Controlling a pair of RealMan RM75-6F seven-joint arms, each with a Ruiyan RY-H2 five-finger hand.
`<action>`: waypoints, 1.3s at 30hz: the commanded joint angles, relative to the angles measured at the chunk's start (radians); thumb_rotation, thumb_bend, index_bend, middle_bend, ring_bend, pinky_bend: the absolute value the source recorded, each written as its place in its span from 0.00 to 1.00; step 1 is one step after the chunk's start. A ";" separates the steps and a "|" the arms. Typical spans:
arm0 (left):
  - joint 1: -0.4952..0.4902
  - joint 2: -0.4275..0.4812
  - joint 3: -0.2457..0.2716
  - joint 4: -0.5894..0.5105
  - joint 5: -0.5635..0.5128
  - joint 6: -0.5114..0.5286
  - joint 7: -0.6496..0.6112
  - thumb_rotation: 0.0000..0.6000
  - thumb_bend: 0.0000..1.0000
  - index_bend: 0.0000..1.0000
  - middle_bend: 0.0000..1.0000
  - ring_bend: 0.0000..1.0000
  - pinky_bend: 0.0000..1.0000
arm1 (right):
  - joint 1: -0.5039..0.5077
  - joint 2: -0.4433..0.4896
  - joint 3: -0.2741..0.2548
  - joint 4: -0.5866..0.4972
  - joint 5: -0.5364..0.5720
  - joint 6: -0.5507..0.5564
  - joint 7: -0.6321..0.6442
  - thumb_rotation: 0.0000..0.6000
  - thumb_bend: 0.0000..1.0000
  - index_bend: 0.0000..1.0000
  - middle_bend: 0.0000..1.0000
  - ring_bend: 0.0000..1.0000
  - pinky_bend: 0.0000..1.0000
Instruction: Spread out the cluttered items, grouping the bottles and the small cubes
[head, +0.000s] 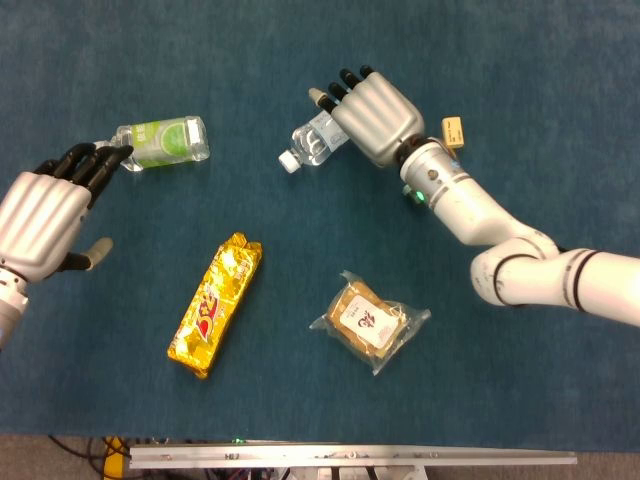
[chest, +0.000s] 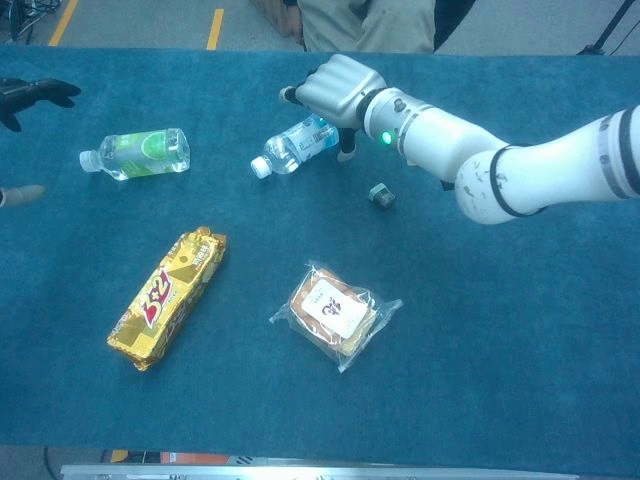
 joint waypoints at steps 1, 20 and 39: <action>0.003 0.004 0.000 0.001 0.000 0.001 -0.004 1.00 0.26 0.00 0.14 0.11 0.29 | 0.020 -0.028 0.005 0.040 0.020 -0.017 0.004 1.00 0.00 0.13 0.26 0.17 0.29; 0.021 0.016 0.000 -0.009 0.023 0.002 -0.028 1.00 0.26 0.00 0.14 0.11 0.29 | 0.079 -0.126 0.005 0.208 0.119 -0.080 -0.004 1.00 0.00 0.14 0.28 0.17 0.29; 0.030 0.027 0.003 -0.016 0.058 -0.001 -0.049 1.00 0.26 0.00 0.14 0.11 0.28 | 0.059 -0.158 -0.002 0.223 0.033 -0.018 0.060 1.00 0.00 0.54 0.56 0.50 0.38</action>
